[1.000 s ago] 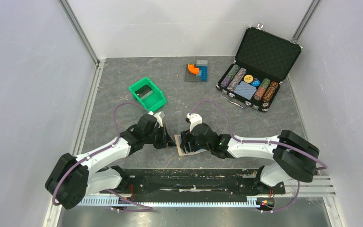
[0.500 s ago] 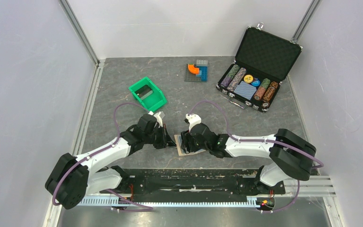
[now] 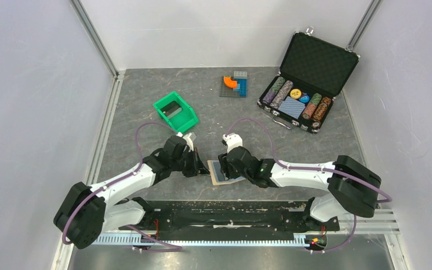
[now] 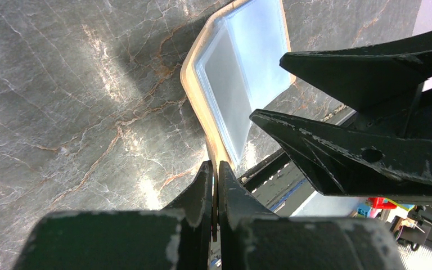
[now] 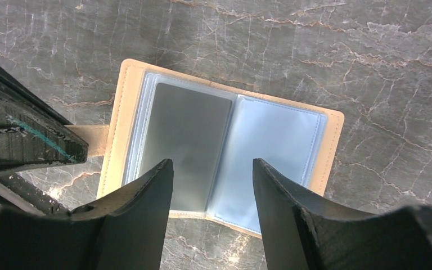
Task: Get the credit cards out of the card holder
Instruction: Remove the credit card from the card holder.
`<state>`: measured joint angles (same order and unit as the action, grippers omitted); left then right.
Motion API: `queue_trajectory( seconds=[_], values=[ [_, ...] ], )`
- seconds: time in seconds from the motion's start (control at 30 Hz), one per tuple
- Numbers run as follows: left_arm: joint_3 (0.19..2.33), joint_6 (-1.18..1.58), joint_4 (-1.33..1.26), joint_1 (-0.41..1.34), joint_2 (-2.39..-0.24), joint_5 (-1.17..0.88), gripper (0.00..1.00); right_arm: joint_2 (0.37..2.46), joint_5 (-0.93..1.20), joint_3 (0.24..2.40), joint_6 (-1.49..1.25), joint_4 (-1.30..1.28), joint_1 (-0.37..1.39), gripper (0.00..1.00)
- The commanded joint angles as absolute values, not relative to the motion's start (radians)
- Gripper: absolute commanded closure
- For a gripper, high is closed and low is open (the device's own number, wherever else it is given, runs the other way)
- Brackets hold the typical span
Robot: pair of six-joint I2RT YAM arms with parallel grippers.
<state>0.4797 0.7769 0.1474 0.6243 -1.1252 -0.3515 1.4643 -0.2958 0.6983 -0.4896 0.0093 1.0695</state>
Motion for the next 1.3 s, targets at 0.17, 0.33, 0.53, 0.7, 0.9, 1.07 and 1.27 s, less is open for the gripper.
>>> queue_trajectory(
  seconds=[0.17, 0.33, 0.53, 0.7, 0.9, 1.07, 1.27],
  values=[
    [0.483, 0.786, 0.133, 0.629, -1.118, -0.38, 0.98, 1.414, -0.19, 0.693, -0.433, 0.085, 1.078, 0.35],
    [0.48, 0.788, 0.133, 0.629, -1.111, -0.38, 0.98, 1.462, -0.171, 0.697, -0.451, 0.09, 1.078, 0.34],
    [0.475, 0.788, 0.133, 0.629, -1.106, -0.379, 0.98, 1.502, -0.142, 0.708, -0.455, 0.088, 1.078, 0.31],
    [0.476, 0.787, 0.134, 0.629, -1.108, -0.38, 0.98, 1.537, -0.129, 0.709, -0.459, 0.086, 1.078, 0.31],
    [0.476, 0.785, 0.133, 0.629, -1.109, -0.379, 0.98, 1.526, -0.197, 0.722, -0.461, 0.045, 1.078, 0.4],
    [0.477, 0.784, 0.133, 0.629, -1.113, -0.377, 0.98, 1.487, -0.239, 0.718, -0.46, 0.028, 1.08, 0.41],
    [0.475, 0.782, 0.133, 0.629, -1.12, -0.377, 0.98, 1.448, -0.262, 0.709, -0.46, 0.018, 1.08, 0.37]
  ],
)
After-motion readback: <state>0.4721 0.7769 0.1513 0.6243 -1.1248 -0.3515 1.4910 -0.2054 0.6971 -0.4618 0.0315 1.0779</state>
